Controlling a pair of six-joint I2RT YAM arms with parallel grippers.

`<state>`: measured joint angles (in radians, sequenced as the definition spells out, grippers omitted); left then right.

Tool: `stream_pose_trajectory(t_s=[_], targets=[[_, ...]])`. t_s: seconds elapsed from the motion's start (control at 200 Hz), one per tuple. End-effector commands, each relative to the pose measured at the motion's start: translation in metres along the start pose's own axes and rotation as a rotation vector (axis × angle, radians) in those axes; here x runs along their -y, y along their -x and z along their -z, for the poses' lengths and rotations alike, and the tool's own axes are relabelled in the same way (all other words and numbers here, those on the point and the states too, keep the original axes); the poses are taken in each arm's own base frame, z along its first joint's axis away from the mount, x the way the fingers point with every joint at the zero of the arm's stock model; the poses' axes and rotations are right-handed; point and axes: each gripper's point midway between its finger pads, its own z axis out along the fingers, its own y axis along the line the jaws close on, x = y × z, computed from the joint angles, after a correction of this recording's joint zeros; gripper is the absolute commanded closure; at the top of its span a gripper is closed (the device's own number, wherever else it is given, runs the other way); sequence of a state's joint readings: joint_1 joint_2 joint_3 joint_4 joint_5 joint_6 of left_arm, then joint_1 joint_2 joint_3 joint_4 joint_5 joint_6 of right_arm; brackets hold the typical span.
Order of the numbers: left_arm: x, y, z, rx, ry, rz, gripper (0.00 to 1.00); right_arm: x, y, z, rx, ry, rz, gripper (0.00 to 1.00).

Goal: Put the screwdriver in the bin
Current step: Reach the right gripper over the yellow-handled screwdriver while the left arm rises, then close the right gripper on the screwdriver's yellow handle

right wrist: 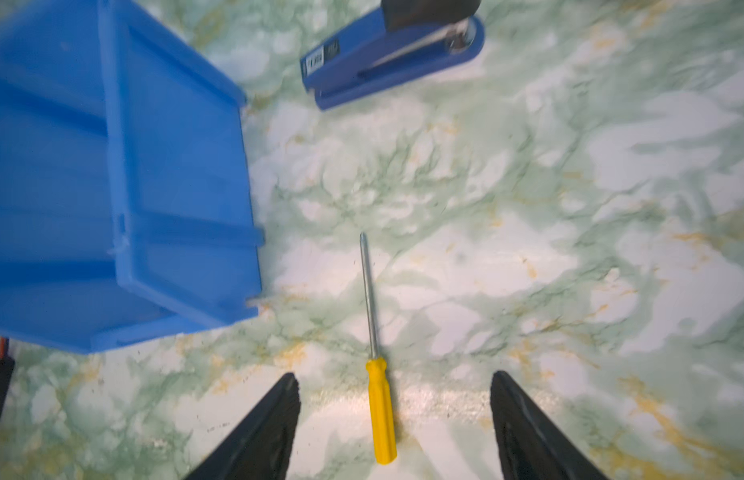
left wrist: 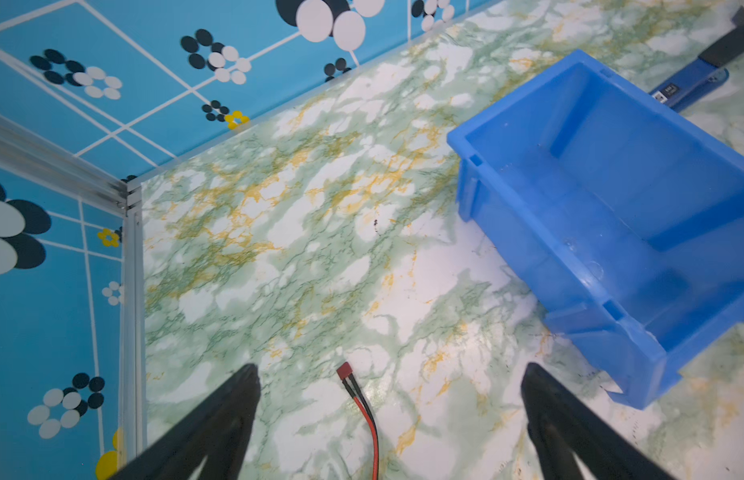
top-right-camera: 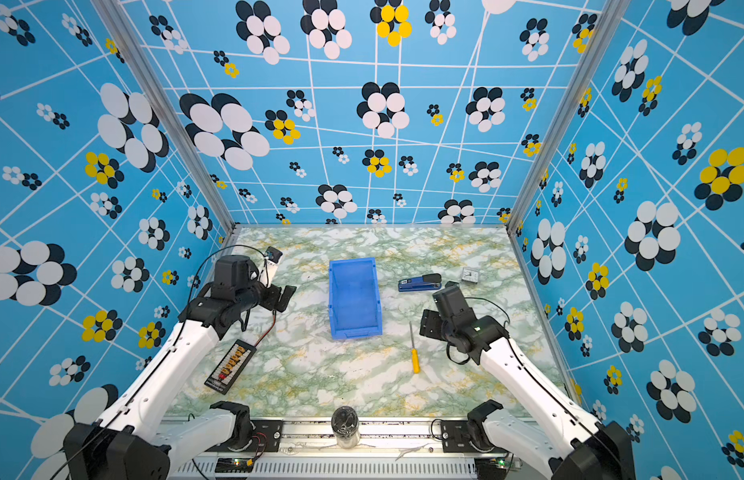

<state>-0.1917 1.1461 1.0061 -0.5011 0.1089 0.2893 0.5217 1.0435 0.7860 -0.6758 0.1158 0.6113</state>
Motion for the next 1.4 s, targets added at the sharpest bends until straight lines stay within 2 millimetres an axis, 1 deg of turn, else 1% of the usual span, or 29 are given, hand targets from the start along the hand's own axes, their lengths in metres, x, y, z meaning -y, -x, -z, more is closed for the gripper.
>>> stream_pose_trajectory(t_s=[0.0,0.055,0.06,0.08,0.085,0.11,0.195,0.245,0.265,0.295,0.385,0.48,0.65,0.815,0.959,1.054,1.094,1.209,1.239,1.394], targets=[[0.027,-0.038,0.003,-0.260,-0.133,0.015,0.01,0.000,-0.042,-0.007,-0.157,-0.051,0.017,0.26],[0.038,-0.032,0.006,-0.287,-0.204,0.043,0.01,-0.004,-0.051,-0.010,-0.191,-0.066,0.050,0.26],[0.038,-0.028,0.007,-0.279,-0.208,0.044,0.01,-0.005,-0.052,-0.010,-0.192,-0.067,0.053,0.26],[0.044,-0.029,0.008,-0.295,-0.238,0.056,0.01,-0.005,-0.055,-0.012,-0.198,-0.077,0.059,0.26],[0.044,-0.025,0.009,-0.287,-0.243,0.056,0.01,-0.004,-0.056,-0.012,-0.201,-0.081,0.061,0.26],[0.051,-0.022,0.012,-0.292,-0.283,0.066,0.01,-0.004,-0.059,-0.015,-0.208,-0.092,0.068,0.27],[0.066,-0.011,0.019,-0.288,-0.381,0.101,0.01,-0.011,-0.074,-0.028,-0.245,-0.080,0.085,0.38],[0.076,-0.006,0.025,-0.276,-0.438,0.105,0.01,-0.011,-0.083,-0.035,-0.272,-0.088,0.086,0.39],[0.080,-0.004,0.027,-0.273,-0.459,0.104,0.01,-0.011,-0.084,-0.037,-0.274,-0.099,0.091,0.40],[0.084,-0.001,0.029,-0.264,-0.475,0.100,0.01,-0.010,-0.086,-0.039,-0.272,-0.113,0.100,0.43],[0.090,0.003,0.032,-0.250,-0.492,0.087,0.01,-0.012,-0.088,-0.045,-0.259,-0.120,0.109,0.44],[0.094,0.006,0.035,-0.240,-0.506,0.077,0.01,-0.011,-0.092,-0.051,-0.263,-0.123,0.108,0.44],[0.100,0.010,0.040,-0.207,-0.523,0.059,0.01,-0.009,-0.087,-0.056,-0.223,-0.134,0.113,0.46],[0.106,0.016,0.048,-0.174,-0.542,0.029,0.01,-0.007,-0.093,-0.066,-0.260,-0.167,0.135,0.48],[0.108,0.021,0.056,-0.148,-0.537,0.008,0.01,-0.008,-0.093,-0.069,-0.255,-0.168,0.136,0.49],[0.109,0.022,0.057,-0.144,-0.530,0.013,0.01,-0.005,-0.094,-0.070,-0.257,-0.178,0.141,0.51],[0.110,0.023,0.057,-0.144,-0.534,0.013,0.01,-0.005,-0.095,-0.071,-0.262,-0.180,0.146,0.55],[0.112,0.026,0.059,-0.138,-0.540,0.010,0.01,-0.003,-0.098,-0.074,-0.284,-0.199,0.159,0.55],[0.112,0.027,0.060,-0.135,-0.540,0.009,0.01,-0.003,-0.099,-0.075,-0.286,-0.202,0.162,0.58],[0.113,0.030,0.063,-0.128,-0.541,0.006,0.01,-0.002,-0.100,-0.078,-0.298,-0.213,0.170,0.58]])
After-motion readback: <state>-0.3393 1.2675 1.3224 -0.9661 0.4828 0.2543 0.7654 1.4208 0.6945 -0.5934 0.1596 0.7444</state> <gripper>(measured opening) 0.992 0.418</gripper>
